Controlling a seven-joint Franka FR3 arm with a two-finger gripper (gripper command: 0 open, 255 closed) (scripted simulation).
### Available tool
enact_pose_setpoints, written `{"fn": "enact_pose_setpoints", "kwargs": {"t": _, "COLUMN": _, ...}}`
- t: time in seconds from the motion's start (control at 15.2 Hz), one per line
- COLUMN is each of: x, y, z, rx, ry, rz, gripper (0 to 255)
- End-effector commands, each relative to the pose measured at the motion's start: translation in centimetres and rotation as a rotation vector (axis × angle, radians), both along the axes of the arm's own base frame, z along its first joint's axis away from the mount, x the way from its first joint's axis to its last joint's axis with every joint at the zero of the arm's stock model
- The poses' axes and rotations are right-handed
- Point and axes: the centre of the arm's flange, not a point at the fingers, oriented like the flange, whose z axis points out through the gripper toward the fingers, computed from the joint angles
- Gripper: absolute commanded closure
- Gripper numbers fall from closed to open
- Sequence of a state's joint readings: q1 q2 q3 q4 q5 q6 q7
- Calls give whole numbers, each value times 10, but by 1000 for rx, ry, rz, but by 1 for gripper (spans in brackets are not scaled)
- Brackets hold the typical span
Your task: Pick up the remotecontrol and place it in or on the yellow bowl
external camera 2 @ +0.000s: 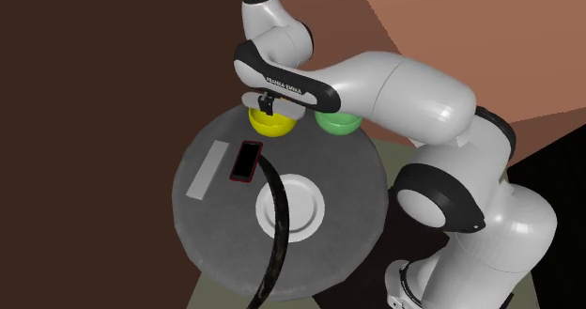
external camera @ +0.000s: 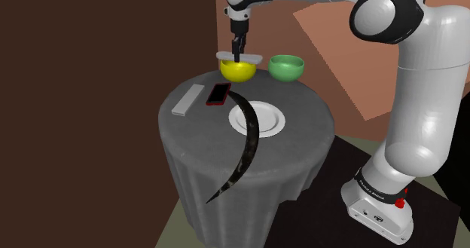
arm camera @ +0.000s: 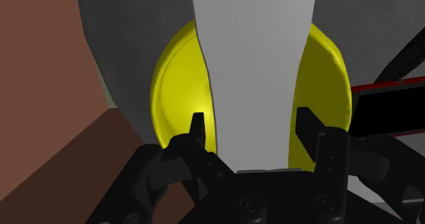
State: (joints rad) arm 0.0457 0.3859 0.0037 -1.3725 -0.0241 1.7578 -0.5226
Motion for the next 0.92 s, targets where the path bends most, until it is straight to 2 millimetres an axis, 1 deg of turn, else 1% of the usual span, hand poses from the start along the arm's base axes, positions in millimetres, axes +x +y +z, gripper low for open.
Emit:
{"fn": "enact_pose_setpoints", "kwargs": {"t": 0.0, "x": 0, "y": 0, "z": -2, "rx": 0, "ry": -1, "rz": 0, "gripper": 255}}
{"fn": "enact_pose_setpoints", "kwargs": {"t": 0.4, "x": 0, "y": 0, "z": -2, "rx": 0, "ry": -1, "rz": 0, "gripper": 255}}
{"fn": "enact_pose_setpoints", "kwargs": {"t": 0.46, "x": 0, "y": 0, "z": -2, "rx": 0, "ry": -1, "rz": 0, "gripper": 0}}
{"fn": "enact_pose_setpoints", "kwargs": {"t": 0.79, "x": 0, "y": 0, "z": -2, "rx": 0, "ry": -1, "rz": 0, "gripper": 0}}
{"fn": "enact_pose_setpoints", "kwargs": {"t": 0.86, "x": 0, "y": 0, "z": 11, "rx": 0, "ry": -1, "rz": 0, "gripper": 0}}
